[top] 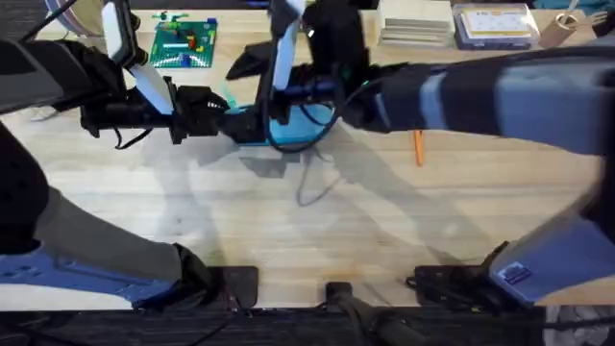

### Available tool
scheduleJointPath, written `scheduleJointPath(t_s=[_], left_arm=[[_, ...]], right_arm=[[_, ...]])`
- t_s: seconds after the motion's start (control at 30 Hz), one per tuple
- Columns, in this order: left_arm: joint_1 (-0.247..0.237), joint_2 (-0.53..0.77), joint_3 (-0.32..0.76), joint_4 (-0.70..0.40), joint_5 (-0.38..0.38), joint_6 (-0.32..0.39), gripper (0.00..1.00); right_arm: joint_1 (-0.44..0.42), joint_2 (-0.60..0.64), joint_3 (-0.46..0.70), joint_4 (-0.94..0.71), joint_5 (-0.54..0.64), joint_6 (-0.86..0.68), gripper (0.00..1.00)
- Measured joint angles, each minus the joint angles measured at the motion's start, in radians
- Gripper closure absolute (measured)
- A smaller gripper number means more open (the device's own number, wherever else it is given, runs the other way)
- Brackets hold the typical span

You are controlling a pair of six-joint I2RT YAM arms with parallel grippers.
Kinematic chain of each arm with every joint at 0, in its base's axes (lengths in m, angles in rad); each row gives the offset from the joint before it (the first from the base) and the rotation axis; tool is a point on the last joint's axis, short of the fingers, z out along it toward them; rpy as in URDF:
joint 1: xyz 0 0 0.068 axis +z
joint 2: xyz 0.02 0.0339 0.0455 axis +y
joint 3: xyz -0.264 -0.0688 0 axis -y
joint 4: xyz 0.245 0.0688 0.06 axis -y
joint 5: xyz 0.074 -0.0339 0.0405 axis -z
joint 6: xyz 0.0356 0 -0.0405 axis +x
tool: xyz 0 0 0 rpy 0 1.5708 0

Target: Unzip the bag, pick up the pens from the table one at a time and place them inside, then zip the bag closed.

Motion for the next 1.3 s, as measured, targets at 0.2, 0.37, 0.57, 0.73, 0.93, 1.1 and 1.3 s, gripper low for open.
scheduleJointPath(t_s=[0.2,0.37,0.57,0.73,0.93,1.1,1.3], left_arm=[[0.000,0.000,0.000,0.000,0.001,0.004,0.375],[0.000,0.000,0.000,0.000,0.002,0.001,0.010],[0.001,0.000,0.000,0.005,0.000,0.005,0.007],[0.013,-0.004,0.017,-0.019,-0.019,0.008,0.006],[0.035,-0.144,0.021,-0.067,-0.115,0.009,0.006],[0.035,-0.301,0.023,-0.087,-0.165,-0.024,0.007],[0.035,-0.446,0.024,-0.094,-0.257,-0.221,0.006]], right_arm=[[-0.078,-0.186,0.004,-0.254,0.030,0.000,0.004],[-0.144,-0.284,0.004,-0.438,0.078,-0.032,0.004],[-0.229,-0.431,0.005,-0.630,0.099,-0.127,0.005],[-0.287,-0.473,0.004,-0.678,0.102,-0.140,0.005],[-0.317,-0.488,0.005,-0.684,0.103,-0.150,0.029],[-0.322,-0.488,0.005,-0.732,0.103,-0.209,0.475],[-0.327,-0.488,0.005,-0.770,0.103,-0.286,0.969]])
